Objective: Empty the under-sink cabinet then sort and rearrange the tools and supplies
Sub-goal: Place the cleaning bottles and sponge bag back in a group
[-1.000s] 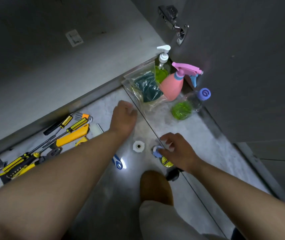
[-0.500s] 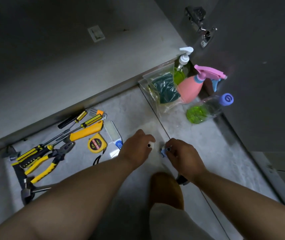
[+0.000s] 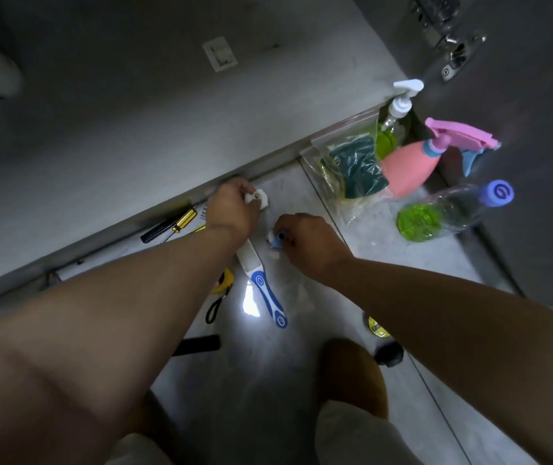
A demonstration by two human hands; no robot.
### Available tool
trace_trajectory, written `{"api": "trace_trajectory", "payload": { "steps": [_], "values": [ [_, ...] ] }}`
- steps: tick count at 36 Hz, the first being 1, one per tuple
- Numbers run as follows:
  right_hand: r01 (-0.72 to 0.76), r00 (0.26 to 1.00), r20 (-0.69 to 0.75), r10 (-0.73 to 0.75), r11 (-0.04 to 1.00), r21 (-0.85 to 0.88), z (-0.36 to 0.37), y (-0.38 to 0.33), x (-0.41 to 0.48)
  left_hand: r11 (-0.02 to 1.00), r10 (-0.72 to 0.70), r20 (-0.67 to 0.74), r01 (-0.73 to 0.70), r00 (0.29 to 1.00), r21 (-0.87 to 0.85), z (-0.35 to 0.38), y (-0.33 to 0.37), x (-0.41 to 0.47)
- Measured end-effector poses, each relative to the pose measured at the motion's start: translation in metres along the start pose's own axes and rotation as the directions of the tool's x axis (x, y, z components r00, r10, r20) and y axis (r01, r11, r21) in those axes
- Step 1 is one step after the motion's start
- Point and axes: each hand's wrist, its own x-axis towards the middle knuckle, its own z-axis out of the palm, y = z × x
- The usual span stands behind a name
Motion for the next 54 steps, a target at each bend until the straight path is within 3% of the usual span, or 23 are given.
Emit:
{"api": "trace_trajectory", "payload": {
  "steps": [3,7,11,13,17,21,26,29,38,42,47,54],
  "values": [
    [0.013,1.0,0.017,-0.014,0.997,0.079,0.007,0.005,-0.005,0.998,-0.033,0.034,0.034,0.999,-0.043,0.005,0.0,0.001],
    [0.006,0.996,-0.086,0.012,0.979,0.206,0.006,0.017,-0.029,1.0,-0.026,0.072,0.028,0.997,-0.014,0.009,0.001,-0.011],
    [-0.095,0.966,-0.21,0.148,0.965,0.243,-0.001,0.046,-0.074,0.992,0.128,-0.035,-0.128,0.991,0.018,0.013,0.01,-0.044],
    [-0.189,0.937,-0.249,0.244,0.956,0.225,-0.006,0.068,-0.101,0.974,0.221,-0.048,-0.219,0.974,0.052,0.018,0.019,-0.063],
    [-0.472,0.814,-0.316,0.487,0.872,0.129,-0.008,0.108,-0.159,0.925,0.365,0.142,-0.376,0.92,0.062,0.04,0.035,-0.095],
    [-0.663,0.666,-0.307,0.679,0.728,0.173,0.002,0.12,-0.211,0.877,0.44,0.402,-0.48,0.803,-0.001,0.073,0.042,-0.125],
    [-0.714,0.636,-0.165,0.754,0.656,0.244,0.023,0.116,-0.235,0.78,0.392,0.747,-0.624,0.537,0.039,0.111,0.04,-0.156],
    [-0.713,0.612,-0.137,0.779,0.619,0.33,0.026,0.116,-0.227,0.685,0.333,0.824,-0.718,0.459,0.123,0.125,0.033,-0.167],
    [-0.664,0.527,-0.236,0.816,0.569,0.484,-0.009,0.116,-0.167,0.64,0.412,0.672,-0.72,0.615,0.267,0.133,0.024,-0.17],
    [-0.594,0.52,-0.096,0.849,0.44,0.674,-0.026,0.107,-0.126,0.614,0.405,0.625,-0.705,0.668,0.356,0.13,0.023,-0.161],
    [-0.459,0.486,0.051,0.872,0.206,0.864,-0.03,0.095,-0.083,0.768,0.298,0.506,-0.518,0.809,0.376,0.112,0.017,-0.149],
    [-0.481,0.462,0.002,0.887,0.249,0.841,-0.034,0.097,-0.034,0.946,0.194,0.341,-0.268,0.92,0.183,0.083,0.012,-0.135]
  ]
}}
